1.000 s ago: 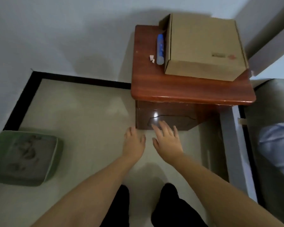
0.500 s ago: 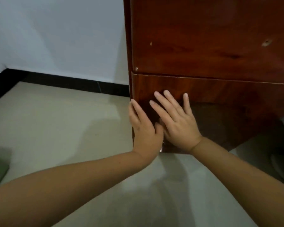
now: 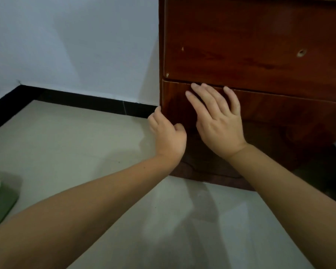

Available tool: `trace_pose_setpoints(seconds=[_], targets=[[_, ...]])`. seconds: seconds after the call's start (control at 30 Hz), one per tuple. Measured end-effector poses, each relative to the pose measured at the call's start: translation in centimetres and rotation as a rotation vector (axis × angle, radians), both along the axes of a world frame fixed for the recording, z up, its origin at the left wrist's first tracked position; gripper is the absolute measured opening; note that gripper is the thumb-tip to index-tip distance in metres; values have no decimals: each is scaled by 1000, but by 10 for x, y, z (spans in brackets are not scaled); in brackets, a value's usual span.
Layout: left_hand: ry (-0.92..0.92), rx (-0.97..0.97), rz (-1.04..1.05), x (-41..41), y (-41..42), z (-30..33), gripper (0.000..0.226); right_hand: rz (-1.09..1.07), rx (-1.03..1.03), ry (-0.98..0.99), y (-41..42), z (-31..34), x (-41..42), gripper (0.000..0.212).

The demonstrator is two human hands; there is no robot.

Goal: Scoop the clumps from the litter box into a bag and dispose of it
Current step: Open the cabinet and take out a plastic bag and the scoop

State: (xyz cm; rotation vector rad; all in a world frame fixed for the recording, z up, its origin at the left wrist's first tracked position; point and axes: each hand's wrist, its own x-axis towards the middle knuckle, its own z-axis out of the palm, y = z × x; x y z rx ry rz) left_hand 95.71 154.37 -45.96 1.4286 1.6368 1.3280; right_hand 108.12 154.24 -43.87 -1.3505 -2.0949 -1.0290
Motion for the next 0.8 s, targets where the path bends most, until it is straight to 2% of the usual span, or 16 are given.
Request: trace_pose_setpoints(seconds=[0.1, 0.27, 0.4, 0.5, 0.67, 0.73, 0.8], targets=[[-63, -2, -99, -16, 1, 5, 45, -24, 26, 80, -2, 12, -10, 49], [17, -76, -186, -33, 12, 9, 40, -37, -9, 130, -5, 24, -22, 47], [-73, -86, -300, -42, 2, 14, 33, -3, -132, 254, -19, 38, -32, 34], [-71, -58, -456, -60, -22, 12, 30, 72, -266, 327, -38, 46, -33, 34], [203, 37, -675, -87, -72, 11, 37, 205, -411, 373, -87, 62, -22, 38], [403, 205, -725, -87, -92, 12, 41, 271, -497, 386, -104, 74, -17, 38], [532, 484, -814, -81, -109, 15, 55, 324, -609, 375, -121, 87, -13, 36]])
